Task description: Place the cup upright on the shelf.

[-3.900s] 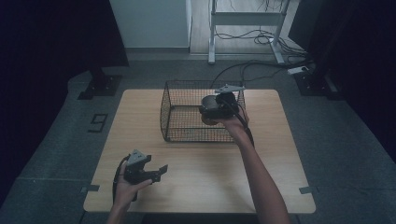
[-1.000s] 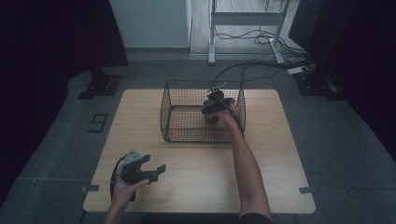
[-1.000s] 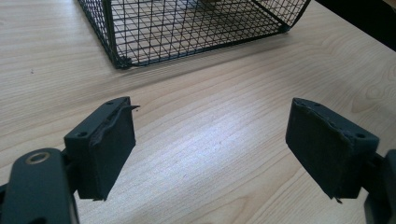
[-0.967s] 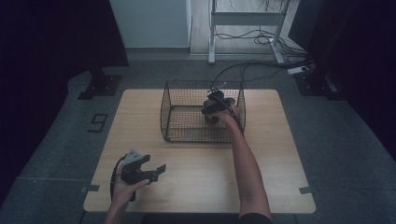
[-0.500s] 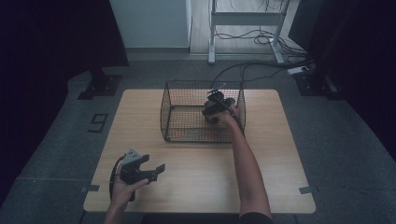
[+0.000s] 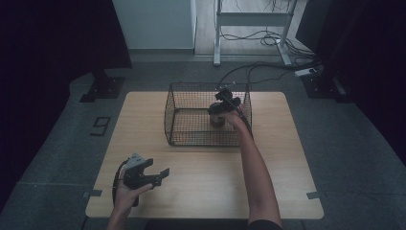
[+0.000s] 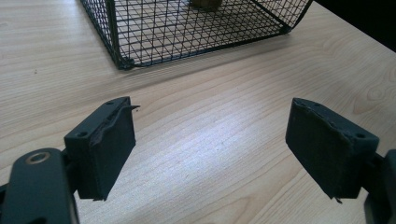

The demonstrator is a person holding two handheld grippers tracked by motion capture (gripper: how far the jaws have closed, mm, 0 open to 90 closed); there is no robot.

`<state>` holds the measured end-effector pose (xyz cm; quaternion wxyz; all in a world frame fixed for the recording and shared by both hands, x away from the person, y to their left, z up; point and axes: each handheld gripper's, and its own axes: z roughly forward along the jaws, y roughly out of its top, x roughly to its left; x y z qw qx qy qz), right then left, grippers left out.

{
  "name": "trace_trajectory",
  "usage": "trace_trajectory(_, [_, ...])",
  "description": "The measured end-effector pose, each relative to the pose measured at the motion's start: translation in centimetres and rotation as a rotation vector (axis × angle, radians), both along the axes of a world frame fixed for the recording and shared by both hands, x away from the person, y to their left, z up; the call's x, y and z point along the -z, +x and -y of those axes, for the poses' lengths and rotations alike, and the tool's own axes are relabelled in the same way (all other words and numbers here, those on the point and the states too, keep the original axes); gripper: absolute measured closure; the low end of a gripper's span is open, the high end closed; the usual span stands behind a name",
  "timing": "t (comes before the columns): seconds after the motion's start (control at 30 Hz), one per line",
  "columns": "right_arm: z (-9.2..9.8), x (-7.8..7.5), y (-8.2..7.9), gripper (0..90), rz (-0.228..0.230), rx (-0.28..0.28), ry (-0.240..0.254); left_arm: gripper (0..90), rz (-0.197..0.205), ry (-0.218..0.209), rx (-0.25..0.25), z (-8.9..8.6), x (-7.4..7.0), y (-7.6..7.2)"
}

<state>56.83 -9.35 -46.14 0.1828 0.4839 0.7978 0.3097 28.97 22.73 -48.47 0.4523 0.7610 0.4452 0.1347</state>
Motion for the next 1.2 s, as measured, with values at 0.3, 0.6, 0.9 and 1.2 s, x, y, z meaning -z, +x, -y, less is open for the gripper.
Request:
trace_trajectory(0.3, [0.6, -2.8, -1.8, 8.0, 0.087, -0.003, 0.077, 16.2, 0.007, 0.006, 0.001, 0.2, -0.2, -0.1])
trace_trajectory(0.6, [0.9, -3.5, -3.2, 11.1, 0.102, -0.002, 0.136, 16.2, 0.007, 0.012, 0.008, 0.5, -0.1, -0.1])
trace_trajectory(0.9, [1.8, -4.6, -5.4, 13.9, 0.124, -0.037, 0.206, 16.2, 0.012, 0.014, 0.003, 0.5, -0.4, -0.2])
trace_trajectory(1.2, [2.3, -5.2, -8.5, 16.1, 0.171, -0.094, 0.237, 16.2, 0.02, 0.015, -0.003, 0.3, -0.6, -0.3])
